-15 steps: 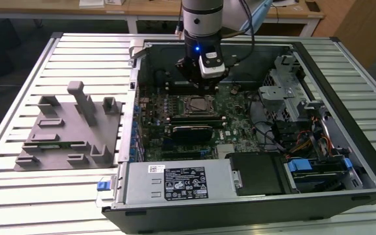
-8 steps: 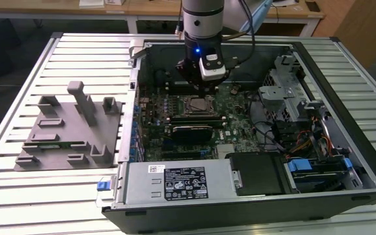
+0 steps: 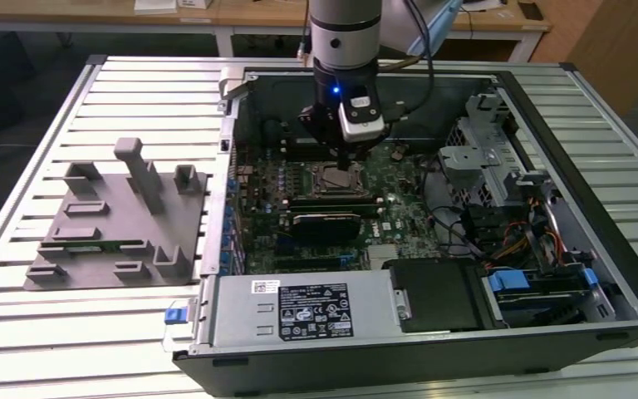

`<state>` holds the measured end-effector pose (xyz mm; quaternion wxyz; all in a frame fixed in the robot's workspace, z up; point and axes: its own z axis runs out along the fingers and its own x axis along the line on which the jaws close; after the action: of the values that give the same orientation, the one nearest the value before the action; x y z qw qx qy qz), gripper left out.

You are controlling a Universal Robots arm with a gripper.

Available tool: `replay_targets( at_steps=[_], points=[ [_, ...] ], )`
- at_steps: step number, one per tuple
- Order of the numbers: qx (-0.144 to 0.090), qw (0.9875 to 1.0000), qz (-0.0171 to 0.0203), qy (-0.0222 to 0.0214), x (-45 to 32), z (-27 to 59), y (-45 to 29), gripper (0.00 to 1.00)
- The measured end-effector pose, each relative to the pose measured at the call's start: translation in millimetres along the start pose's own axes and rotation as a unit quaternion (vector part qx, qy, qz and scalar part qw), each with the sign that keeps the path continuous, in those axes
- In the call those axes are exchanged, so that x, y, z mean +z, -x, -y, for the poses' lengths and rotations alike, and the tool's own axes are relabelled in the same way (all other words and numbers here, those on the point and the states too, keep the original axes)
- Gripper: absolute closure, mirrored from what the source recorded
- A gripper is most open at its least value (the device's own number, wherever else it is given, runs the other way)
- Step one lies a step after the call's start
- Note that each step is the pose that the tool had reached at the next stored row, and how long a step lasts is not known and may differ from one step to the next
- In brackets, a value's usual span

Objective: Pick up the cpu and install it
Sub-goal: 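Install the second cpu locking lever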

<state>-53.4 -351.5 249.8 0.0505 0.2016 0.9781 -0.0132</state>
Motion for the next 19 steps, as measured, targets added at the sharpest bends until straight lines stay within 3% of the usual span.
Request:
replay_targets(
  at_steps=[8,13,19],
  points=[
    [0.000,1.0000,-0.0001,-0.0001,0.6,8.3,3.6,0.89],
    [0.000,1.0000,-0.0006,-0.0003,1.8,9.2,3.8,0.89],
    [-0.018,0.9998,-0.0019,-0.0023,5.2,9.9,3.2,0.89]
  ],
)
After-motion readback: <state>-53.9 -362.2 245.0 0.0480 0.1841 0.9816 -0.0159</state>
